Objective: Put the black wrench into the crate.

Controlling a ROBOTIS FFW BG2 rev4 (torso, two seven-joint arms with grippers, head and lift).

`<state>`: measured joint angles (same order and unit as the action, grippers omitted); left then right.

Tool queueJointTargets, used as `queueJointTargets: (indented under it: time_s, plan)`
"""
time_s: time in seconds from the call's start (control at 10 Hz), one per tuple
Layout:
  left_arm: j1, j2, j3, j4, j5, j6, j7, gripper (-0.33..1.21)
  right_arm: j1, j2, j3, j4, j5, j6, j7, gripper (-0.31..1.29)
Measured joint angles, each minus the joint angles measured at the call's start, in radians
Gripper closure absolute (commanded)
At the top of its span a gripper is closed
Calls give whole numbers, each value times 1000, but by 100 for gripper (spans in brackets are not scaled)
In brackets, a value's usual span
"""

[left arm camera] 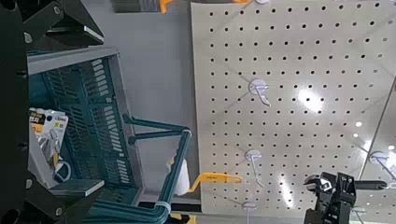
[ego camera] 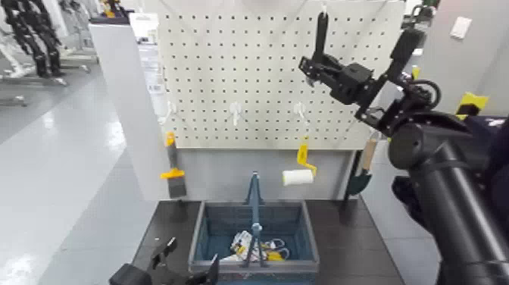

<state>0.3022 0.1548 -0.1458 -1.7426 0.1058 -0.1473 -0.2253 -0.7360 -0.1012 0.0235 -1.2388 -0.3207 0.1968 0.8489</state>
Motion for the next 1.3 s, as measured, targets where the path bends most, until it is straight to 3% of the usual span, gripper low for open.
queueJointTargets:
  time_s: [0.9,1.1,1.3]
  plan:
    - [-2,0,0,1,0,0,-2,21,-4,-1,-1,-23,21,-10,2,110]
    - [-2,0,3,2,0,0,-5,21,22,-1,-12,-110,23,1,1,110]
    - [-2,0,5,2,0,0,-6,21,80,4,-33,-255,28,38,-16,110]
